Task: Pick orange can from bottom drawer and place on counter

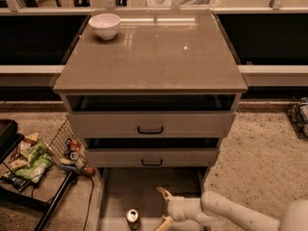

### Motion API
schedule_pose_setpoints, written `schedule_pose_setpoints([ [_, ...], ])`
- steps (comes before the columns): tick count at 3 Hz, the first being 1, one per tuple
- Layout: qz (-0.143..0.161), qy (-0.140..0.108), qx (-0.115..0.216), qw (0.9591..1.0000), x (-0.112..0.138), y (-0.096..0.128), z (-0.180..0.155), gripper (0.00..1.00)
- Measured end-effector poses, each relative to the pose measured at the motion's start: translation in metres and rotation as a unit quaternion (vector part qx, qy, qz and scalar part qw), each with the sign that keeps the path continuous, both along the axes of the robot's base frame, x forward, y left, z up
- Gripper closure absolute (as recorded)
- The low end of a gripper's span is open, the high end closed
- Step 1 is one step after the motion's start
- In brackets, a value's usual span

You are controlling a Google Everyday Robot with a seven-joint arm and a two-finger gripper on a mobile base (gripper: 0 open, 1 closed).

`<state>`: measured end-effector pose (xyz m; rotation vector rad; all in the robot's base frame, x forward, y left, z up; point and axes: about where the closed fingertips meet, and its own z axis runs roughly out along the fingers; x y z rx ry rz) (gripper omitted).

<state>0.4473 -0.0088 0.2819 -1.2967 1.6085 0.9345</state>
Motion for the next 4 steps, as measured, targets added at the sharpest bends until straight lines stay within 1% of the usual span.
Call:
schedule_pose_setpoints([
  [1, 0.046, -0.006, 0.04, 0.9981, 0.02, 0.035, -0.022, 0.0],
  [2, 0.081, -0.012, 0.065, 0.9945, 0.03, 0.058, -0.048, 0.0],
  [3, 0.104, -0.014, 0.075, 0.9917, 0.027, 0.07, -0.075, 0.0],
  [4, 0.123, -0.014, 0.077, 0.9894, 0.025, 0.079, -0.094, 0.0],
])
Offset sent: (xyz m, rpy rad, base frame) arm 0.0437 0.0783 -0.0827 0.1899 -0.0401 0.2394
